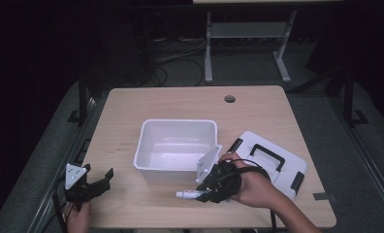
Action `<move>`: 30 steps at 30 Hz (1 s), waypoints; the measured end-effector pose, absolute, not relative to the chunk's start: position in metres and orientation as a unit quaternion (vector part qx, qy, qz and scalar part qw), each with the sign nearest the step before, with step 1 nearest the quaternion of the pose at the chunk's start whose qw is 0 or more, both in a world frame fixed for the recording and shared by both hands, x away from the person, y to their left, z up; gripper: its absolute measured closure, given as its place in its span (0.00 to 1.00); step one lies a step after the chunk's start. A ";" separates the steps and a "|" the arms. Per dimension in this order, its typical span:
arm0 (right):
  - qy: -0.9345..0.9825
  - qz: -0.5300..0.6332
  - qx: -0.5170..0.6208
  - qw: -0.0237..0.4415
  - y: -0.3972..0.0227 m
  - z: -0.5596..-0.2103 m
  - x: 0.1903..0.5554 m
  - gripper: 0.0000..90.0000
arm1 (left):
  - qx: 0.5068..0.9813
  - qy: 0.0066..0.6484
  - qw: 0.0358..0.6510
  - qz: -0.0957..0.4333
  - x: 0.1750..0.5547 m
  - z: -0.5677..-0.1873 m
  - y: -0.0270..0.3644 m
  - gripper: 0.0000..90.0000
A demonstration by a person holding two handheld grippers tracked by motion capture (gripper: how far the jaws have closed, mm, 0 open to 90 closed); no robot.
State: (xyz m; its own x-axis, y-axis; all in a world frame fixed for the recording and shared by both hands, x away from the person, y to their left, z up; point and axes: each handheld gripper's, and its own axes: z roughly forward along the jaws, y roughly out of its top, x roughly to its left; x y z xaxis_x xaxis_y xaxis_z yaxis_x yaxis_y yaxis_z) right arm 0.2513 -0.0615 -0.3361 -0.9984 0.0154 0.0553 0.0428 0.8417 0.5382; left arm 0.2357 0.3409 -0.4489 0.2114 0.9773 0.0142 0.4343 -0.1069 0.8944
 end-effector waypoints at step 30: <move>-0.958 -0.286 -0.011 0.005 -0.033 -0.285 0.290 0.79 | 0.662 0.533 0.407 0.335 0.235 -0.448 0.342 0.16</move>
State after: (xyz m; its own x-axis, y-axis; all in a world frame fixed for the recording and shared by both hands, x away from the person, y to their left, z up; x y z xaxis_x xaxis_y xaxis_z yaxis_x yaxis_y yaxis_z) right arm 0.2903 -0.0334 -0.2850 -0.9997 0.0186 0.0162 0.0244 0.8357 0.5486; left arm 0.2348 0.3420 -0.4483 0.2075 0.9782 0.0100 0.4322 -0.1008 0.8961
